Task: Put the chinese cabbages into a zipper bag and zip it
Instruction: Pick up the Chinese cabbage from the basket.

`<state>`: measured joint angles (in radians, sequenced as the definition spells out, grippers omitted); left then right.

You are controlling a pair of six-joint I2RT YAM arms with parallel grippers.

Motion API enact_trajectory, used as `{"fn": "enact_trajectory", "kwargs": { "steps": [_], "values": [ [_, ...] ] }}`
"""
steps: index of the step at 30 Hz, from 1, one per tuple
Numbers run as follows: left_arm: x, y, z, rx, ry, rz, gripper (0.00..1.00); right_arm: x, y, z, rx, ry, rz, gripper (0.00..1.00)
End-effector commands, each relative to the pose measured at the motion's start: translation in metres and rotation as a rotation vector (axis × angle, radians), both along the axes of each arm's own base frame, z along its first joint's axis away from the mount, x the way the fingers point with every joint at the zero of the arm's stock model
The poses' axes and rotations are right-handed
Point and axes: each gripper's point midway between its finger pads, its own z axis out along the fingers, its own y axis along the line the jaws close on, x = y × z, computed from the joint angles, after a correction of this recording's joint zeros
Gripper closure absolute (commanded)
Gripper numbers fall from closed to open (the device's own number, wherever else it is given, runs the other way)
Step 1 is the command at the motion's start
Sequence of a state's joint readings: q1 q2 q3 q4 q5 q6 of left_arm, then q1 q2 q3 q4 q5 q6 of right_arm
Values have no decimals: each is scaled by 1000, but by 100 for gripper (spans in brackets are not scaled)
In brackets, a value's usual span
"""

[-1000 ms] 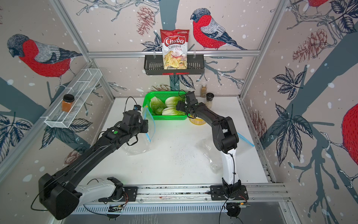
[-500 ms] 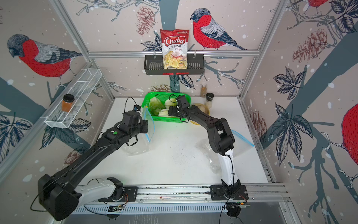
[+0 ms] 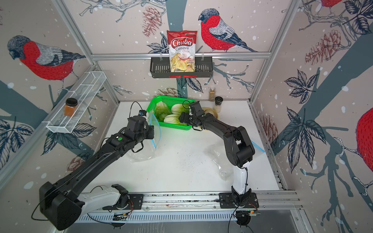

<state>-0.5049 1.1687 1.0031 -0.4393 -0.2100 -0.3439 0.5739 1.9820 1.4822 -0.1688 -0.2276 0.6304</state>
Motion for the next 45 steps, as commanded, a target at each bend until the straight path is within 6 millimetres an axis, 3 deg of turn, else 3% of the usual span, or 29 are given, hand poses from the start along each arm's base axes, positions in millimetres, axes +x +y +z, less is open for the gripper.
{"fn": "enact_trajectory", "kwargs": {
  "steps": [1,6,11,18,22,29,34,38,43,45],
  "values": [
    [5,-3,6,-27,-24,2,98,-8,1,-28,-32,103,10,13],
    [5,-6,6,-37,-25,-6,98,-4,17,-30,23,121,45,16],
    [7,-8,4,-40,-18,-11,98,0,34,-1,127,73,87,21],
    [6,-10,4,-43,-15,-20,98,-6,39,22,191,52,111,33],
    [7,-10,4,-46,-17,-19,98,-4,36,11,170,72,96,39],
    [7,-10,5,-49,-19,-19,98,2,28,-12,67,98,59,35],
    [9,-12,2,-48,-12,-20,98,2,32,-25,59,126,74,40],
    [8,-11,2,-44,-10,-18,98,6,39,-15,98,104,93,50],
    [7,-9,4,-36,-12,-14,98,8,43,15,148,33,116,78],
    [6,-8,4,-36,-12,-16,98,6,43,24,170,19,126,84]
  ]
}}
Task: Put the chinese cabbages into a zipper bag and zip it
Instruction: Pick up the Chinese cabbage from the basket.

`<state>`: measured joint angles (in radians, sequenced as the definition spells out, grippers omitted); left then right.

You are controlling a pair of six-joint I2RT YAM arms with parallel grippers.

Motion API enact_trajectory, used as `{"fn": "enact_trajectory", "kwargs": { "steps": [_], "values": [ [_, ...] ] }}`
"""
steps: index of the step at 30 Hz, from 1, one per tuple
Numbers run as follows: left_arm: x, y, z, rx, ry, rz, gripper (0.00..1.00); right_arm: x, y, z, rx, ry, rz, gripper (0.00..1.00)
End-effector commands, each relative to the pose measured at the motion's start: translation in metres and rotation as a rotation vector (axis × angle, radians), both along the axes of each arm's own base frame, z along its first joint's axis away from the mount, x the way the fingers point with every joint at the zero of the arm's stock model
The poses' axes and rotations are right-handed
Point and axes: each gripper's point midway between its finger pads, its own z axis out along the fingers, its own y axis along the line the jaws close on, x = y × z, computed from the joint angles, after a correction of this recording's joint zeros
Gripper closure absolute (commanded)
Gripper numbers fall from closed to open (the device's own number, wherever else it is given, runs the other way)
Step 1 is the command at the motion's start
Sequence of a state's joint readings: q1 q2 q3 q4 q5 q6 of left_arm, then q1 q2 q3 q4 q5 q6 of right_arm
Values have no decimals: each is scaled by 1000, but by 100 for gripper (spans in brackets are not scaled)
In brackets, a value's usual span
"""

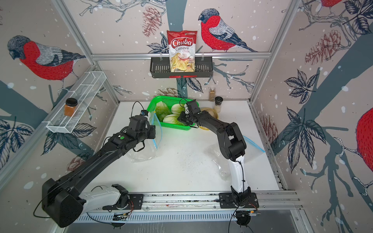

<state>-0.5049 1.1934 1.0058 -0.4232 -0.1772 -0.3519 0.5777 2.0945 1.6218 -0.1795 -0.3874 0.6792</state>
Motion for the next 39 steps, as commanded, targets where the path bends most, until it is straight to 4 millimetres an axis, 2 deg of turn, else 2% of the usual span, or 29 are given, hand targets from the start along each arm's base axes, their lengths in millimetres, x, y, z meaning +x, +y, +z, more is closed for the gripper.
{"fn": "enact_trajectory", "kwargs": {
  "steps": [1,6,10,17,26,29,39],
  "values": [
    [2,0,8,-12,-25,5,98,1,6,26,60,-67,34,85],
    [-1,1,9,-12,-21,-2,98,-6,4,52,91,-126,44,91],
    [-4,-1,7,-14,-11,-19,98,-14,-1,76,110,-194,48,92],
    [-4,-4,5,-25,-5,-27,98,-24,-8,98,129,-241,54,99],
    [4,-17,0,-51,0,-66,98,-45,-33,139,156,-345,34,100],
    [9,-24,-3,-60,8,-84,98,-56,-41,149,157,-372,32,100],
    [19,-41,-12,-91,26,-128,99,-112,-53,185,210,-440,96,100]
  ]
}}
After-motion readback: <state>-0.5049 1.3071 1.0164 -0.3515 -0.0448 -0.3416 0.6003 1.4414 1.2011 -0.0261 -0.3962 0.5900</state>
